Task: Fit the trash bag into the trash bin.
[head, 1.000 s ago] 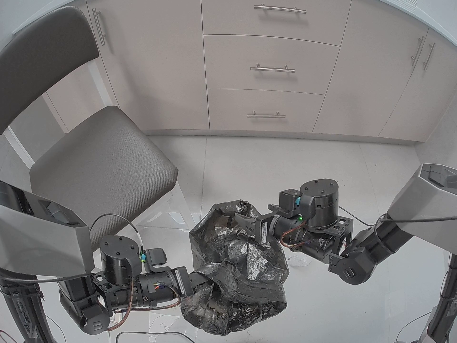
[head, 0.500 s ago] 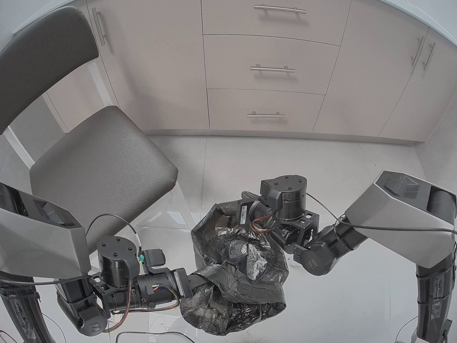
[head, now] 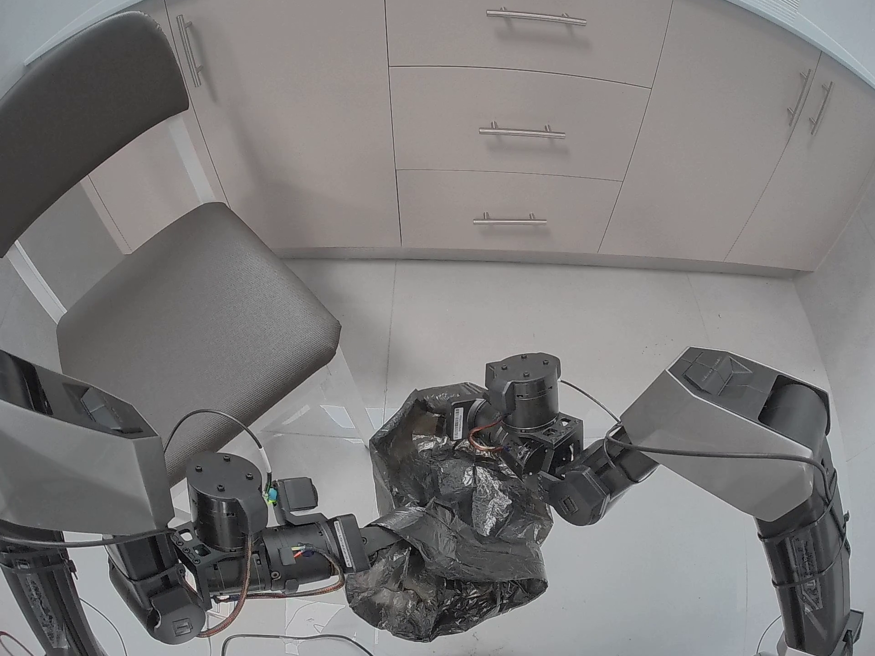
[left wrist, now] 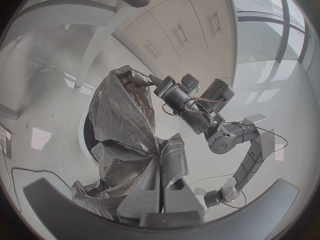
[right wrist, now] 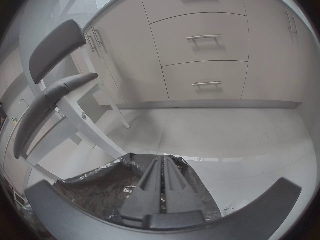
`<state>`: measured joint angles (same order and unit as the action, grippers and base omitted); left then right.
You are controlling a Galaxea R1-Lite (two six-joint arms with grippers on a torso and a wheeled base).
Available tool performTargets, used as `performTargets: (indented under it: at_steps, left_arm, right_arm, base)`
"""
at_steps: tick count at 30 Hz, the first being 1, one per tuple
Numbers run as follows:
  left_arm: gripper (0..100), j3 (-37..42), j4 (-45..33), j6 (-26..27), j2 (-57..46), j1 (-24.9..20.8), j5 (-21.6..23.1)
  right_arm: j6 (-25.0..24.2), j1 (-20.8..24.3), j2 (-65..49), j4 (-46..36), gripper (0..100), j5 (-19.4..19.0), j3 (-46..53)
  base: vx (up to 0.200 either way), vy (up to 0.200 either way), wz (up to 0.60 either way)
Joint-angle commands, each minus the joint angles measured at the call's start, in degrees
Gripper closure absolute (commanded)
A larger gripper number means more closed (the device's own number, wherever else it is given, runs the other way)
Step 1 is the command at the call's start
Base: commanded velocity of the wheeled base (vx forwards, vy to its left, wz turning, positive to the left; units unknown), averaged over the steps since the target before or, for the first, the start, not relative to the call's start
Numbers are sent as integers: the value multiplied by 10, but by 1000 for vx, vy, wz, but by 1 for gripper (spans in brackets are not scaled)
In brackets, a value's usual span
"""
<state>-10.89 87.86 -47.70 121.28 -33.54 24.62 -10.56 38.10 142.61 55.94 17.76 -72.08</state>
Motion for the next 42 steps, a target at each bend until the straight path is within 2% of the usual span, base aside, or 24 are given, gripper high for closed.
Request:
performTargets:
  at_steps: [1, 9, 19, 27, 32, 35, 42]
  left_arm:
    - [100, 0, 0, 0, 0, 0, 0]
    - [100, -1, 0, 0, 2, 0, 0]
    - [100, -1, 0, -1, 2, 0, 0]
    - [100, -1, 0, -1, 2, 0, 0]
    - [100, -1, 0, -1, 2, 0, 0]
    - [100, -1, 0, -1, 2, 0, 0]
    - [100, -1, 0, -1, 3, 0, 0]
  right_arm:
    - [0, 0, 15, 0, 100, 0, 12]
    - [1, 5, 15, 0, 100, -4, 63]
    - [-1, 3, 50, -1, 100, -5, 72]
    - [0, 7, 58, -4, 100, -21, 106]
    - [-3, 8, 58, -42, 100, -37, 99]
    - [-5, 8, 50, -44, 100, -37, 92]
    - [-18, 16, -51, -49, 100, -38, 127]
  base:
    - [0, 0, 0]
    - [0, 0, 0]
    - [0, 0, 0]
    - [0, 0, 0]
    - [0, 0, 0]
    - [0, 0, 0]
    - [0, 0, 0]
